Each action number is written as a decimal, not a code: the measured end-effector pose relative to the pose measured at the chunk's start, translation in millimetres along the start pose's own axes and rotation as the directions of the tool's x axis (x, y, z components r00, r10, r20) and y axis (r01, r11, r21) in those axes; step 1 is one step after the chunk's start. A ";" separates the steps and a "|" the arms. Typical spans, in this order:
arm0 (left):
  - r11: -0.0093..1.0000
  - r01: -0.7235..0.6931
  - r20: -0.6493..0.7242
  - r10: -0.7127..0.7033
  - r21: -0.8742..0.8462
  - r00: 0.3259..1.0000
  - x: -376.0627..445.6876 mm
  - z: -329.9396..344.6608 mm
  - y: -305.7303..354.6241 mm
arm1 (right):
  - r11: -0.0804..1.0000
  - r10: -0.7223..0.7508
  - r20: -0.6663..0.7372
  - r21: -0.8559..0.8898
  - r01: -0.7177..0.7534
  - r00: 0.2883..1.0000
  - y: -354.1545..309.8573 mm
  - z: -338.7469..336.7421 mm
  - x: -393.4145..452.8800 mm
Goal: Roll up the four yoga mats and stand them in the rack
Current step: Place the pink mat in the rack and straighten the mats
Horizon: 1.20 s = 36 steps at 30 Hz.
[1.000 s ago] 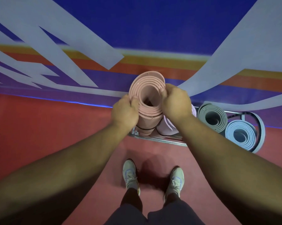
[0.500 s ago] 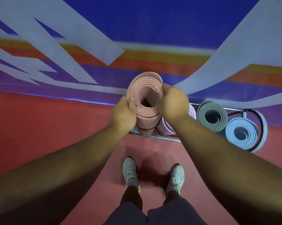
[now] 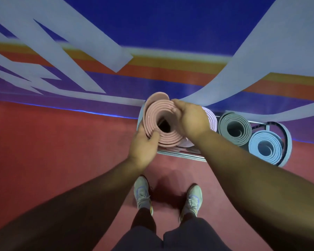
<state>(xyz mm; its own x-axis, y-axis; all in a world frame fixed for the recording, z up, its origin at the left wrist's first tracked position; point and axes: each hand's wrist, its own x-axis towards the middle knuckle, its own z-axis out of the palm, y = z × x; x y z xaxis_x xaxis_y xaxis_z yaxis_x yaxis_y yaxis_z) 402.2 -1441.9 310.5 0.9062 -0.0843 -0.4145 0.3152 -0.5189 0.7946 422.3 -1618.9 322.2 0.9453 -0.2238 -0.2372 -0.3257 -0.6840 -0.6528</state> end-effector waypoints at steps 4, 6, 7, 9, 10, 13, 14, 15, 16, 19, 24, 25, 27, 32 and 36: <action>0.996 0.055 0.078 -0.061 0.073 0.995 13.2 -3.0 -26.4 | 0.998 0.048 0.120 0.034 -0.052 0.992 15.4 22.6 1.7; 0.963 0.052 0.138 -0.091 0.265 0.986 11.2 0.1 -41.9 | 0.991 0.114 0.186 0.046 -0.125 0.976 33.8 39.8 -14.5; 0.934 0.048 0.141 -0.104 0.354 0.985 9.9 3.6 -49.5 | 0.988 0.133 0.194 0.050 -0.146 0.972 41.8 46.6 -22.4; 0.926 0.053 0.087 -0.092 0.374 0.992 5.9 9.5 -55.1 | 0.984 0.162 0.164 0.052 -0.172 0.973 52.3 57.5 -32.7; 0.934 0.034 0.056 -0.058 0.355 0.997 6.1 11.8 -57.3 | 0.978 0.184 0.151 0.066 -0.196 0.971 53.8 61.4 -33.4; 0.887 -0.044 0.046 0.026 0.460 0.999 11.6 13.3 -63.5 | 0.959 0.249 0.159 0.097 -0.266 0.955 55.9 71.1 -23.3; 0.814 -0.079 0.051 0.061 0.576 0.997 13.7 12.7 -64.7 | 0.959 0.255 0.167 0.082 -0.271 0.952 57.9 74.8 -19.6; 0.730 -0.086 0.051 0.069 0.679 0.996 17.2 12.0 -65.0 | 0.961 0.254 0.173 0.061 -0.268 0.952 60.3 78.3 -16.4; 0.659 -0.077 0.059 0.050 0.748 0.997 22.0 11.3 -63.9 | 0.964 0.254 0.182 0.037 -0.265 0.950 63.7 82.6 -13.7; 0.579 -0.071 0.137 -0.070 0.812 0.988 40.8 13.7 -64.1 | 0.968 0.247 0.118 -0.084 -0.238 0.962 72.7 94.1 -11.1; 0.546 -0.077 0.171 -0.125 0.835 0.977 72.9 23.2 -66.9 | 0.972 0.219 0.017 -0.096 -0.216 0.976 78.4 107.5 3.2; 0.557 -0.085 0.177 -0.115 0.827 0.977 74.6 23.0 -68.2 | 0.974 0.207 0.008 -0.094 -0.206 0.978 79.0 108.6 5.1; 0.593 -0.105 0.215 -0.118 0.799 0.969 75.7 20.0 -71.1 | 0.979 0.191 -0.008 -0.070 -0.191 0.982 81.6 107.5 0.3; 0.605 -0.107 0.128 0.008 0.789 0.992 44.6 12.2 -60.2 | 0.982 0.188 -0.098 0.040 -0.185 0.977 99.5 90.2 -62.7; 0.540 -0.416 0.306 0.286 0.731 0.908 -1.4 41.1 -36.3 | 0.953 0.282 -0.180 -0.064 -0.297 0.942 136.4 58.5 -106.9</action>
<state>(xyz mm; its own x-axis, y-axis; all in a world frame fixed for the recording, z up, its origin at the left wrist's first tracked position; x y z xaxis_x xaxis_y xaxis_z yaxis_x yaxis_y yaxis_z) 377.9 -1457.9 264.0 0.8266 -0.4851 -0.2851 -0.4132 -0.8673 0.2777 275.9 -1647.7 216.5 0.8019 -0.5286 -0.2786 -0.5905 -0.6296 -0.5050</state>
